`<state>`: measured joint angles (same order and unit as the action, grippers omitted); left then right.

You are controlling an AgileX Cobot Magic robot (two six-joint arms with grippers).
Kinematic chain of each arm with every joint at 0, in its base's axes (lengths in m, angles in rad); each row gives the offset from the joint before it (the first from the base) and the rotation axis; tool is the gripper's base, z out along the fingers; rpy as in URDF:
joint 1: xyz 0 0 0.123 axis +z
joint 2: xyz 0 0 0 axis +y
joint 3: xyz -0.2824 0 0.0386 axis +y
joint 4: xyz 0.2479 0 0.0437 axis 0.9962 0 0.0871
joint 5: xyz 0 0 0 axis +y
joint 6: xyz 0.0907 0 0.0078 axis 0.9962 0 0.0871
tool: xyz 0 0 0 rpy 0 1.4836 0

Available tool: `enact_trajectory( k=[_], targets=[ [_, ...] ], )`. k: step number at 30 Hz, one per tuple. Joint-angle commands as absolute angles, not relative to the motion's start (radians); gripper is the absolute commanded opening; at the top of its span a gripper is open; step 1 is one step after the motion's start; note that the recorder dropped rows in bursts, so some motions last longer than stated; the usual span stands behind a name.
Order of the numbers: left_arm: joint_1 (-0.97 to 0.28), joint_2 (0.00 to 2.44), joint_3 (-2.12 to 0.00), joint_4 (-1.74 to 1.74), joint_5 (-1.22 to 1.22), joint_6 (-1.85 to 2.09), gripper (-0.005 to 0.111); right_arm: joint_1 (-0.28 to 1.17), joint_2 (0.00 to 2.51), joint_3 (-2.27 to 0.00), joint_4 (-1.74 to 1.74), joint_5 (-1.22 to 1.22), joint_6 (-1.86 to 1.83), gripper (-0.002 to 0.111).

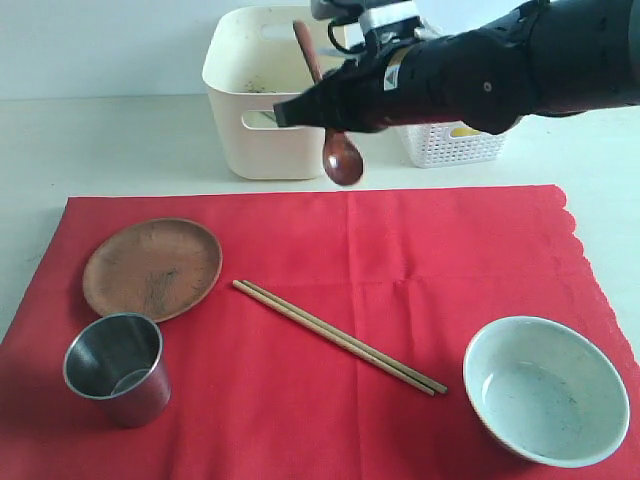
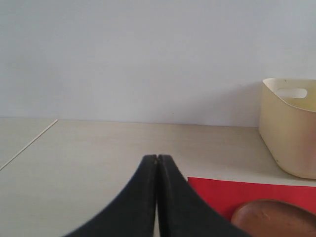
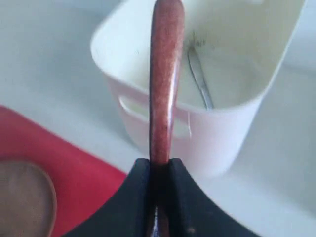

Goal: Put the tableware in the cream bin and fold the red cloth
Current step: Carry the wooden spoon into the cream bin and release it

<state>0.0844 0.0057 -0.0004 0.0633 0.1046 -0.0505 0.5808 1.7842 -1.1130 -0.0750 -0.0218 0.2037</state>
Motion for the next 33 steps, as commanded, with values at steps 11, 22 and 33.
enact_trajectory(
  k=[11,22,33],
  targets=[
    [0.078,0.000,0.000,0.064,0.103,-0.048,0.003,0.582,2.032,-1.414,-0.146,-0.401,0.085,0.000],
    [0.078,0.000,0.000,0.064,0.103,-0.048,0.003,0.582,2.167,-1.601,0.433,-0.399,-0.302,0.000],
    [0.078,0.000,0.000,0.064,0.103,-0.048,0.003,0.582,2.196,-1.622,0.530,-0.399,-0.425,0.043]
  ],
)
